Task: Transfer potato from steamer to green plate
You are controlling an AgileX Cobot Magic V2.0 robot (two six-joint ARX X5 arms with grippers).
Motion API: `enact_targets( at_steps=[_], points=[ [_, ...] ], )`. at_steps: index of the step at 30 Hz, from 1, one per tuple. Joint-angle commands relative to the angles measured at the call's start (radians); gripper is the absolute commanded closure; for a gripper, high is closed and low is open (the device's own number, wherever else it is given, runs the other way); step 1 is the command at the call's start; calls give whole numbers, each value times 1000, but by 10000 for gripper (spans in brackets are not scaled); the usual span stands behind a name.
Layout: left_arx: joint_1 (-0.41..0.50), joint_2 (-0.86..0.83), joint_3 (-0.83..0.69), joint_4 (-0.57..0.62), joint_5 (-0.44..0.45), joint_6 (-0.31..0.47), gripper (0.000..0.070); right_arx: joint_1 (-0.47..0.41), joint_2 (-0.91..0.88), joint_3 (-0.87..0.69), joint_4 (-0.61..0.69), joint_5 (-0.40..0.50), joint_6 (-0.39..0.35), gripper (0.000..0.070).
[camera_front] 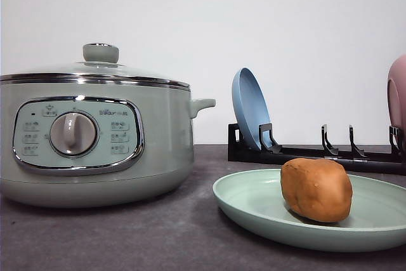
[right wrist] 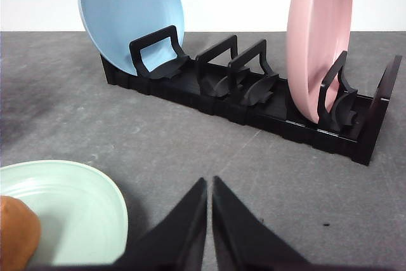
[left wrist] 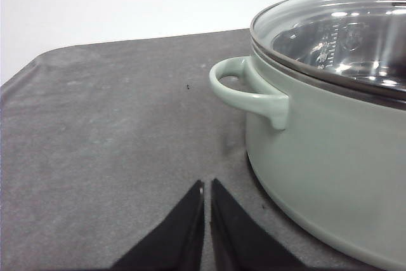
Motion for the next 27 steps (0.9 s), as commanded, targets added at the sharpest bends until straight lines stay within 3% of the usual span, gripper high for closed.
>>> enact_targets(
  at_steps=[1, 27],
  points=[
    [2, -2, -19, -9, 0, -2, 690, 0, -2, -5, 1, -1, 10, 699],
    [2, -2, -19, -9, 0, -2, 690, 0, -2, -5, 1, -1, 10, 699]
  ],
)
